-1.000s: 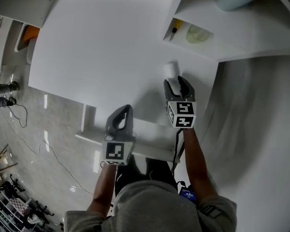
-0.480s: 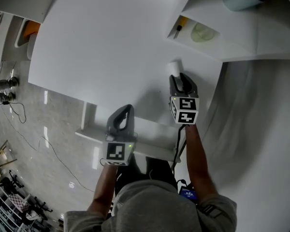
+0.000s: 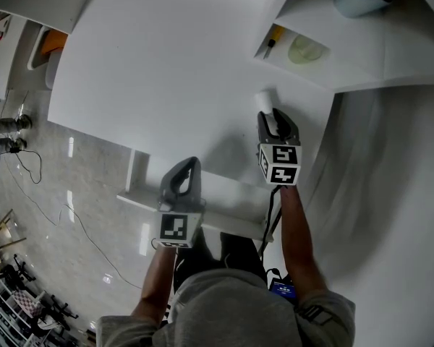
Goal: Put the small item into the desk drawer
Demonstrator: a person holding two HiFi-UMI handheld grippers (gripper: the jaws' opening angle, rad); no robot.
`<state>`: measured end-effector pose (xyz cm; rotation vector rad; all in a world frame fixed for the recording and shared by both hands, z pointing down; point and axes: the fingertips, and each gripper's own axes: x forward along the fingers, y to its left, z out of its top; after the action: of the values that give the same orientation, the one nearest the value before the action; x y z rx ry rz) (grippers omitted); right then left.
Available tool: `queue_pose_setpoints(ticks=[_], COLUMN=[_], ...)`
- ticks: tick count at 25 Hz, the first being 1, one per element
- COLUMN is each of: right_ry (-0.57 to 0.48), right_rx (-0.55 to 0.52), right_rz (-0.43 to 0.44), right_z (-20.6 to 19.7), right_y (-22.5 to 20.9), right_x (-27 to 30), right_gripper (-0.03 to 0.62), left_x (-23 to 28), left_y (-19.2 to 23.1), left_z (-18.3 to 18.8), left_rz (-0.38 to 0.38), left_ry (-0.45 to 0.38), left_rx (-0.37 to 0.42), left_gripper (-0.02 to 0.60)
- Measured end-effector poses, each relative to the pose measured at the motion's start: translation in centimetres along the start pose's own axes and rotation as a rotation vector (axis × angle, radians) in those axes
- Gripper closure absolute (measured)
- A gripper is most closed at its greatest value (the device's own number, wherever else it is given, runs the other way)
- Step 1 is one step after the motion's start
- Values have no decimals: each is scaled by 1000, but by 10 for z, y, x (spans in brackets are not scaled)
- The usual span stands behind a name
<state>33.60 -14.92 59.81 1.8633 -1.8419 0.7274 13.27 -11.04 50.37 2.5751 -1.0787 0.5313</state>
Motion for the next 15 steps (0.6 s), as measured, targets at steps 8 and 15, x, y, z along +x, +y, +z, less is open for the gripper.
queue_pose_setpoints(ticks=[8,15], right_ry=[-92,-170], right_rx=[-13,-56], right_rz=[3,32], right_z=[31,50], right_y=[22,61], right_x=[-40,-92], right_gripper=[448,448], left_x=[-26,-54], left_y=[4,4], left_z=[11,19], left_rz=[14,12], left_ry=[-39,-66], left_rx=[2,13], left_gripper=[569,569])
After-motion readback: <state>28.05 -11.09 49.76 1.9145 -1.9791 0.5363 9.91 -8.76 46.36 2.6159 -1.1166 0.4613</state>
